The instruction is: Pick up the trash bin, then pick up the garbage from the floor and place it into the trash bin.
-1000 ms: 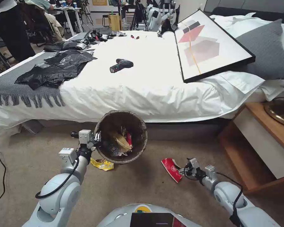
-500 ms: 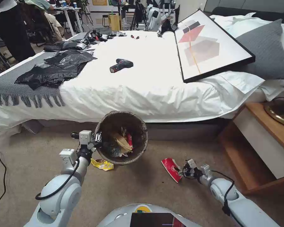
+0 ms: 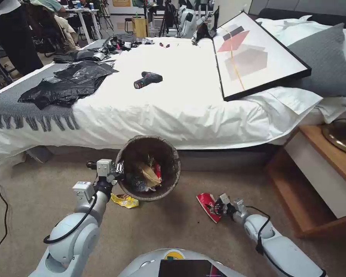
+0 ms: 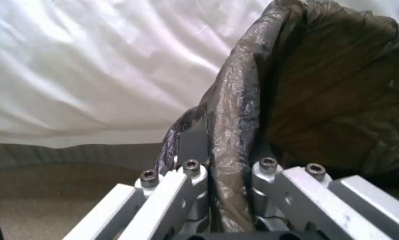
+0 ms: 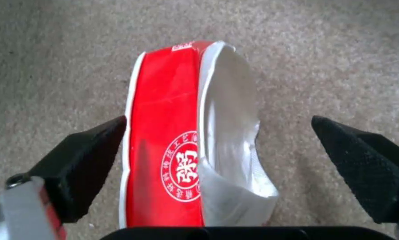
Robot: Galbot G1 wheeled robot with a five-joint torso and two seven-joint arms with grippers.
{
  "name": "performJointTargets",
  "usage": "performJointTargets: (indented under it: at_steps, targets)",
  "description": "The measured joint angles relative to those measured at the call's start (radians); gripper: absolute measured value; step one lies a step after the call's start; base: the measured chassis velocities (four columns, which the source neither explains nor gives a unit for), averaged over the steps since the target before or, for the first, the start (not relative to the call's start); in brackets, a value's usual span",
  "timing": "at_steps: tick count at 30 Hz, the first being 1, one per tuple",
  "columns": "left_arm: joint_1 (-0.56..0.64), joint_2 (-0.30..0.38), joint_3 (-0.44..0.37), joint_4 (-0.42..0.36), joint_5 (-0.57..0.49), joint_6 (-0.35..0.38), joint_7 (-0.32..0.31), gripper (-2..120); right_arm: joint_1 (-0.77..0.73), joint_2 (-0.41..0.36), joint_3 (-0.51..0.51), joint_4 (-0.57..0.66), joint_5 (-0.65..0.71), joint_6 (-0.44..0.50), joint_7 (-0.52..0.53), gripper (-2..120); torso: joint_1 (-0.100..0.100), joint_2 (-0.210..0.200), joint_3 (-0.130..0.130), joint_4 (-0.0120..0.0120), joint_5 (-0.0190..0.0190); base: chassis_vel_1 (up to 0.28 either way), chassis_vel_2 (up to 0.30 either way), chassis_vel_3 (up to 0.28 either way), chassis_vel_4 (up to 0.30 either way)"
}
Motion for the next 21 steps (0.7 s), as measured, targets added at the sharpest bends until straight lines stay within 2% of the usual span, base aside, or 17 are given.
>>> performJointTargets:
  at_steps: [1,3,5,8,10,12,15,16,19,21]
  targets:
    - [0.0,0.0,0.0,0.0,0.0,0.0,0.0,7,0.0,0.0,0.0,0.0,0.0,0.0,0.0,96,0.0,0.0,0.0,0.0,0.0,0.0,0.0,0.0,0.0]
    - [-0.002,0.0,0.0,0.002,-0.001,0.0,0.0,7,0.002,0.004,0.0,-0.005,-0.001,0.0,0.004,90,0.0,0.0,0.0,0.0001,0.0001,0.0,0.0,0.0,0.0]
    - [-0.005,0.0,0.0,0.006,-0.001,-0.006,0.0,7,0.001,0.005,0.0,-0.009,-0.001,0.0,0.006,79,0.0,0.0,0.0,0.0,0.0,0.0,0.0,0.0,0.0]
    - [-0.006,0.0,0.0,0.01,-0.001,-0.013,0.0,7,0.0,0.006,0.003,-0.01,0.001,-0.003,0.007,72,0.0,0.0,0.0,0.0,0.0,0.0,0.0,0.0,0.0]
    - [-0.008,0.0,-0.001,0.012,-0.002,-0.015,0.0,7,-0.003,0.008,0.009,-0.01,0.005,-0.012,0.012,61,0.0,0.0,0.0,0.0,0.0001,0.0,0.0,0.0,0.0]
    - [-0.009,0.0,-0.001,0.012,-0.003,-0.015,0.0,7,-0.004,0.009,0.01,-0.01,0.006,-0.013,0.012,59,0.0,0.0,0.0,0.0,0.0,0.0,0.0,0.0,0.0]
    - [-0.013,0.0,0.001,0.014,-0.003,-0.015,0.0,7,-0.005,0.01,0.012,-0.009,0.007,-0.014,0.014,42,0.0,0.0,0.0,0.0001,0.0001,0.0,0.0,0.0,0.0]
    - [-0.013,0.0,0.001,0.014,-0.003,-0.015,0.0,7,-0.005,0.01,0.012,-0.009,0.007,-0.014,0.014,42,0.0,0.0,0.0,0.0001,0.0001,0.0,0.0,0.0,0.0]
    - [-0.013,0.0,0.001,0.015,-0.004,-0.015,0.0,7,-0.004,0.01,0.012,-0.008,0.008,-0.014,0.016,30,0.0,0.0,0.0,0.0001,0.0001,0.0,0.0,0.0,0.0]
    - [-0.013,0.0,0.001,0.015,-0.004,-0.015,0.0,7,-0.003,0.01,0.012,-0.008,0.008,-0.014,0.017,26,0.0,0.0,0.0,0.0,0.0,0.0,0.0,0.0,0.0]
